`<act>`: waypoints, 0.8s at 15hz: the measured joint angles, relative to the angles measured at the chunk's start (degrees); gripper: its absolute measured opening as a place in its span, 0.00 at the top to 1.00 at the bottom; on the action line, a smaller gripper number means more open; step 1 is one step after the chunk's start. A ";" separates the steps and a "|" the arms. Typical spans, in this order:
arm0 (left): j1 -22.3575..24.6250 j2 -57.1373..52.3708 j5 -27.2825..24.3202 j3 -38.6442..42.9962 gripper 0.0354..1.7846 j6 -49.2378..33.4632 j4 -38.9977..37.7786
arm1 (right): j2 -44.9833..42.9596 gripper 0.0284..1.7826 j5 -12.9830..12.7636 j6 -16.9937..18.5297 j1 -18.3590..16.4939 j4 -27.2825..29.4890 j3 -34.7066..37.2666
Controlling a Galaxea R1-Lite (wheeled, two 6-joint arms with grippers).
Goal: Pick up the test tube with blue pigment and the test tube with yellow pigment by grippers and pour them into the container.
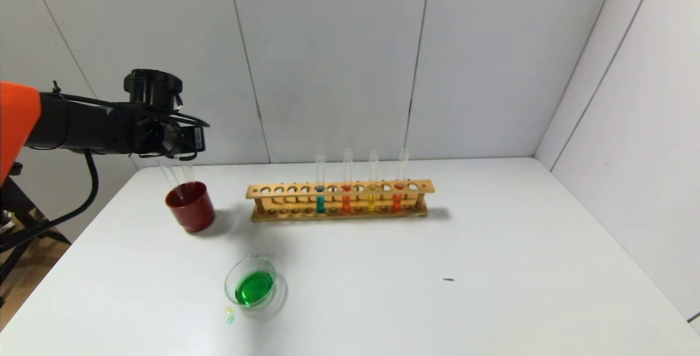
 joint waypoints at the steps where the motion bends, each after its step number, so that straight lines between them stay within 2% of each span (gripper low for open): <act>1: 0.00 0.11 0.00 0.13 0.77 0.05 -0.09 | 0.00 0.04 0.01 -0.02 0.00 0.02 0.00; 4: -0.11 1.22 0.01 0.22 0.56 0.05 -0.35 | 0.00 0.04 0.01 0.00 0.00 0.00 0.00; 6: -0.24 1.82 0.01 0.16 0.34 -0.06 -0.35 | 0.00 0.04 0.04 -0.02 0.00 0.02 0.00; 8: -0.33 2.01 0.01 0.11 0.19 -0.20 -0.46 | 0.00 0.04 0.01 0.00 0.00 0.00 0.00; 10: -0.33 2.07 0.37 -0.09 0.08 -0.39 -0.46 | 0.00 0.04 0.04 0.00 0.00 0.02 0.00; 12: -0.33 1.79 0.65 -0.11 0.03 -0.41 -0.68 | 0.00 0.04 0.04 0.00 0.00 0.02 0.00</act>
